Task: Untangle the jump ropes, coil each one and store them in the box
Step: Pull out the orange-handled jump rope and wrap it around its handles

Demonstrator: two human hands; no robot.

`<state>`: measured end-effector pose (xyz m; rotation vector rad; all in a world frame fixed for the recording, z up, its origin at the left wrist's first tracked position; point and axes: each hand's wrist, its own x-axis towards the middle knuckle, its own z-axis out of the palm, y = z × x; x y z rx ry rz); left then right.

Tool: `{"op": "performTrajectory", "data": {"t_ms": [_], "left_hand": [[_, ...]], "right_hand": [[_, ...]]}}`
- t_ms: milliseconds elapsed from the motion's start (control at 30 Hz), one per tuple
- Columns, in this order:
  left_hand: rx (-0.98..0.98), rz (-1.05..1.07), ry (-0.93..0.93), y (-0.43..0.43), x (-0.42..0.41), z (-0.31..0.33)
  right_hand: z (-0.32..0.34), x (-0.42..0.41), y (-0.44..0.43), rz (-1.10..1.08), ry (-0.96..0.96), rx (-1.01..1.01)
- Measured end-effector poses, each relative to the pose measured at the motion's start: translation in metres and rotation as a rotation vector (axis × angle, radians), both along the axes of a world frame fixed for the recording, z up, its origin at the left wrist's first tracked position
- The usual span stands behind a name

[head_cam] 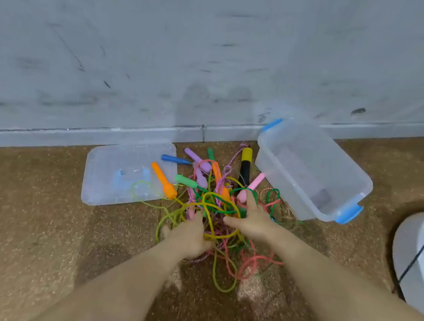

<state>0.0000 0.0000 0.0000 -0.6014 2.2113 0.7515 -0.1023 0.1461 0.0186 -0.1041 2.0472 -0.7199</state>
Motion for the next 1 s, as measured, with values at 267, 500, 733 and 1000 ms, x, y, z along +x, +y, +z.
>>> {"op": "performTrajectory", "data": {"t_ms": [267,500,733,1000], "left_hand": [[0.254,-0.072,0.031,-0.028,-0.02,0.065],[0.426,0.092,0.141,-0.038,-0.027,0.175],[0.223,-0.014,0.489,-0.007,-0.012,0.287],[0.371,0.365,0.918,-0.003,-0.006,0.308]], "right_hand": [[0.037,-0.009,-0.006,0.071,-0.285,-0.016],[0.167,-0.02,-0.002,0.131,-0.328,-0.398],[0.272,0.016,0.004,-0.076,-0.319,-0.93],[0.283,0.02,0.0,0.144,-0.137,-0.663]]}}
